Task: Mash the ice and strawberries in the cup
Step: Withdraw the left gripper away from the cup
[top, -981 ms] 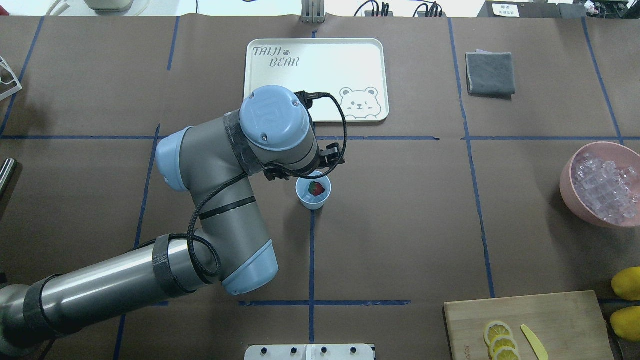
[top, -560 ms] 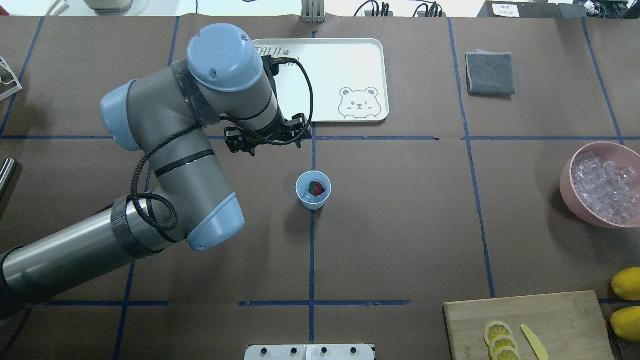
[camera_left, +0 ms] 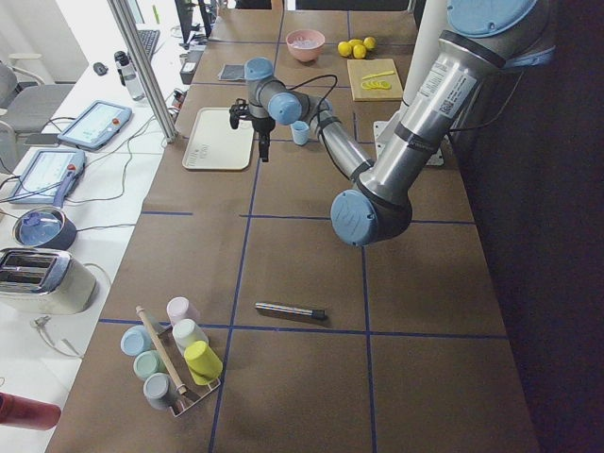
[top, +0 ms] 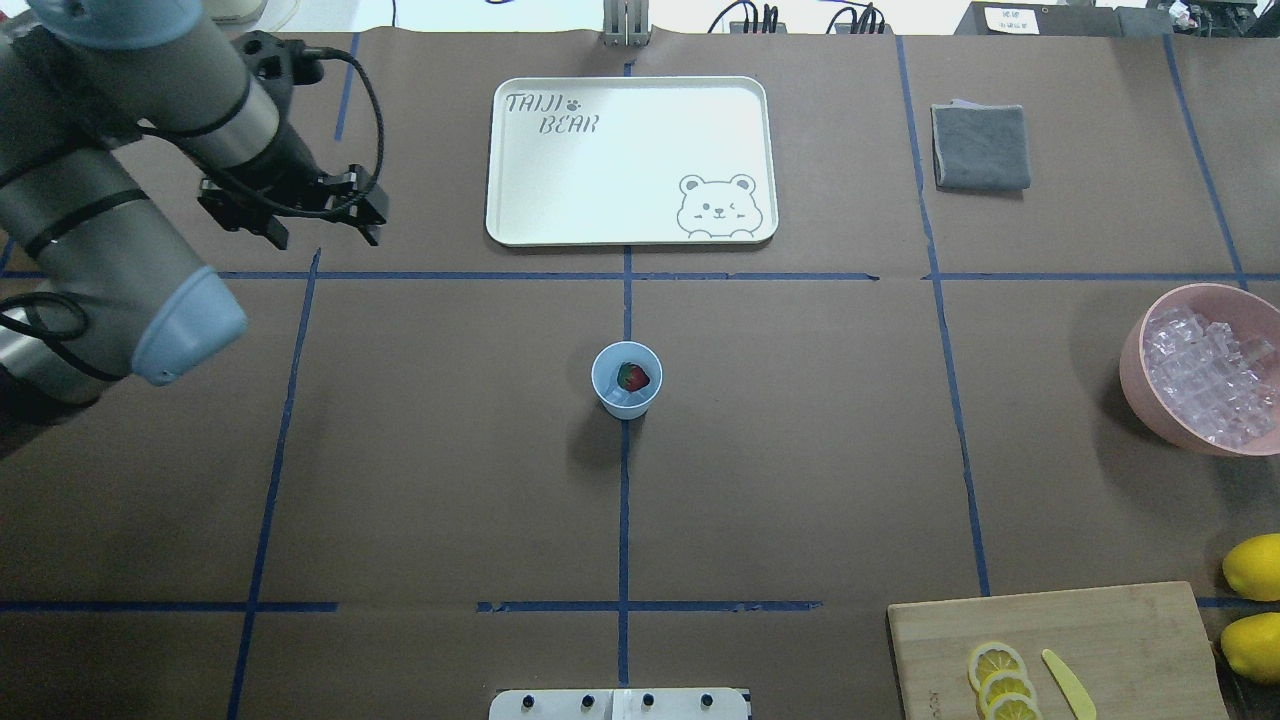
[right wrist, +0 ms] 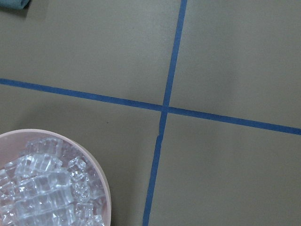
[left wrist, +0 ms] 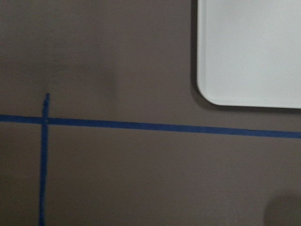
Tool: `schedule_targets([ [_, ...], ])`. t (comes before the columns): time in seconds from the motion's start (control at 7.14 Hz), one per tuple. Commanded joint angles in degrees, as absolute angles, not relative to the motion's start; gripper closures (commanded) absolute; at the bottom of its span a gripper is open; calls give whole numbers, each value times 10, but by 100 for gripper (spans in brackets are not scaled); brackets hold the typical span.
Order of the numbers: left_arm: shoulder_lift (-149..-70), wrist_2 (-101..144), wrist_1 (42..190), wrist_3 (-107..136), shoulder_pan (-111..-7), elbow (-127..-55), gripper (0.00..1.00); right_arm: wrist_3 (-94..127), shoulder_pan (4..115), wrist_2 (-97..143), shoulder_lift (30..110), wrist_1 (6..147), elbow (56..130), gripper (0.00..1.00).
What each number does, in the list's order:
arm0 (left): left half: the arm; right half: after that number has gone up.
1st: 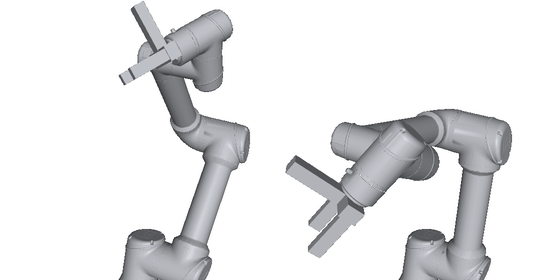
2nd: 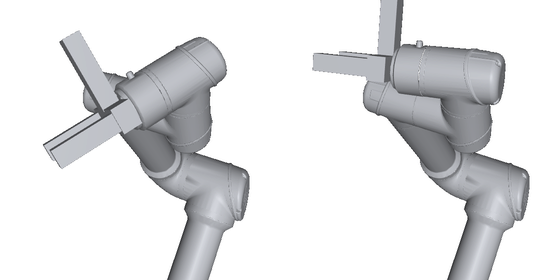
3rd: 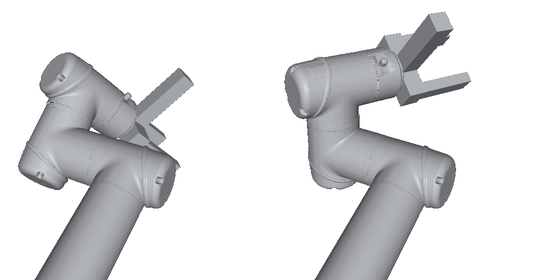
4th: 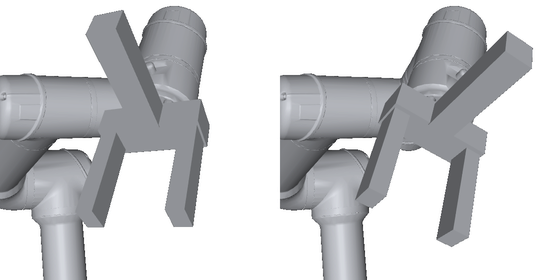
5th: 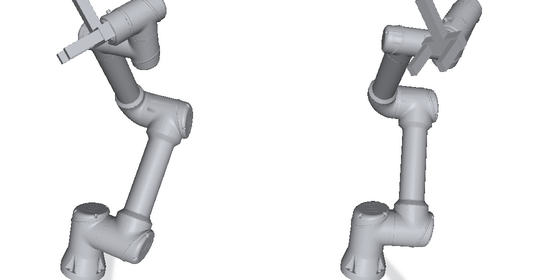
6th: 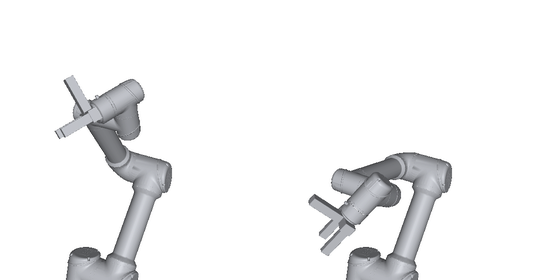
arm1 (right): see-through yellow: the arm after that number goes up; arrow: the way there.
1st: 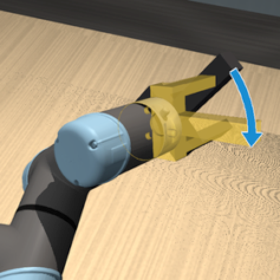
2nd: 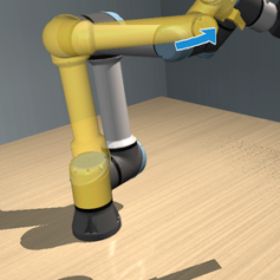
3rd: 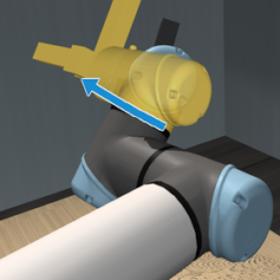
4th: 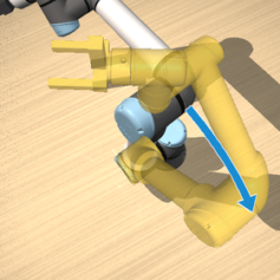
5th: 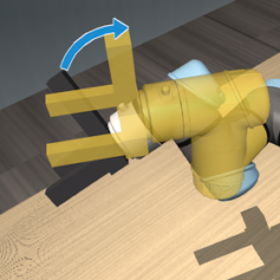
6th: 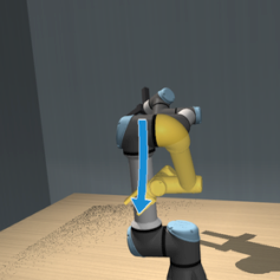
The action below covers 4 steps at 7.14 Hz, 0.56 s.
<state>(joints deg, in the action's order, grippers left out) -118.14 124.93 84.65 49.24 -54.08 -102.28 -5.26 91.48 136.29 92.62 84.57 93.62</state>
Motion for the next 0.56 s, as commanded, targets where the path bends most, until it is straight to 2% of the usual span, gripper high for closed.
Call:
schedule_targets([
  [0.0,-1098,1292,845,340,-628,-1035,0,-20,915,1362,923,842,938,0],
  [0.42,-979,1317,856,130,-720,-1014,0,-20,915,1363,922,842,939,0],
])
